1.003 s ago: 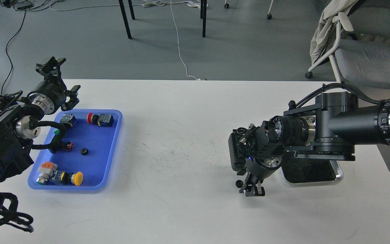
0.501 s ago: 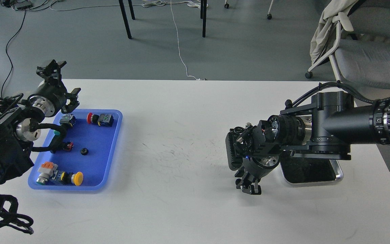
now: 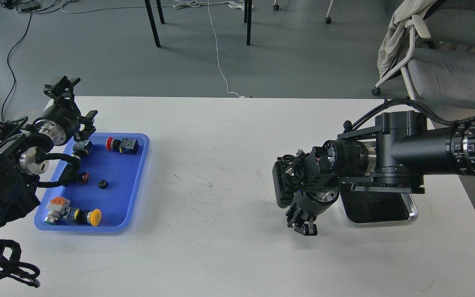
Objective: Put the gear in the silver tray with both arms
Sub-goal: 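Lift the gear and carry it over the silver tray with the right gripper, then lower the gear onto the silver tray and open the right gripper, then withdraw the right arm up and away from the silver tray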
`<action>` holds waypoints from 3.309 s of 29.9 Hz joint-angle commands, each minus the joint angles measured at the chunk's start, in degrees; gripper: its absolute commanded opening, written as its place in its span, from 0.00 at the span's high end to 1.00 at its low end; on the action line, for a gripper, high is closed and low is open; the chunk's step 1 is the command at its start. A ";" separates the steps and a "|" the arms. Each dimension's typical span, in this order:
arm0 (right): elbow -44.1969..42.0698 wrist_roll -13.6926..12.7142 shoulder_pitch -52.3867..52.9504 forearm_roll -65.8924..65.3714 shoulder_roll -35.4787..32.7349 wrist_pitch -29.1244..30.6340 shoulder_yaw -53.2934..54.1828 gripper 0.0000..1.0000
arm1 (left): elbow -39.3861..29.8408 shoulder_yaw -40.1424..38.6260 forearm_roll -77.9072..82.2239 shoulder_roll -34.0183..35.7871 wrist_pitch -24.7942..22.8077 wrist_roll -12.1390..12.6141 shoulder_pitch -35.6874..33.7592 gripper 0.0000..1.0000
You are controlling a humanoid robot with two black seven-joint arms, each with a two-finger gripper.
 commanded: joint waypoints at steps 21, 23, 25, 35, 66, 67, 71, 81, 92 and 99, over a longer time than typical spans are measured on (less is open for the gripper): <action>-12.47 0.02 3.14 1.20 -18.59 -3.48 1.00 0.99 | -0.09 0.29 0.08 0.17 -0.95 0.09 0.11 0.01; -16.07 0.02 1.64 1.20 -18.59 -4.80 1.08 0.99 | -0.09 0.29 0.08 0.52 -1.13 0.09 0.11 0.01; -18.54 0.02 0.41 1.20 -18.59 -5.77 1.08 0.99 | -0.09 0.37 0.08 0.87 -1.31 0.09 0.11 0.01; -23.64 0.02 -4.86 1.29 -17.89 -6.74 1.35 0.99 | -0.17 0.29 0.08 2.27 -3.38 0.09 0.28 0.01; -28.92 0.02 -11.90 1.46 -12.44 -7.79 3.98 0.75 | -0.09 -0.06 -0.09 4.21 -3.38 0.00 1.43 0.01; -28.92 0.02 -11.90 1.46 -12.44 -7.88 4.25 0.73 | -0.09 -0.06 -0.09 4.21 -3.38 0.00 1.43 0.01; -28.92 0.02 -11.81 2.95 -12.79 -7.79 5.83 0.53 | -0.09 -0.06 -0.09 4.12 -3.38 0.00 1.43 0.01; -29.01 0.02 -11.02 5.68 -12.88 -7.88 7.14 0.26 | -0.09 -0.06 -0.09 4.21 -3.38 0.00 1.43 0.01; -29.54 0.02 -9.18 31.32 -12.96 -6.83 18.40 0.08 | -0.52 0.37 0.17 5.00 -3.38 0.00 1.95 0.01; -29.62 0.02 -8.47 48.28 -15.33 -7.88 20.94 0.08 | -0.70 0.64 0.96 5.70 -3.38 -0.08 2.13 0.01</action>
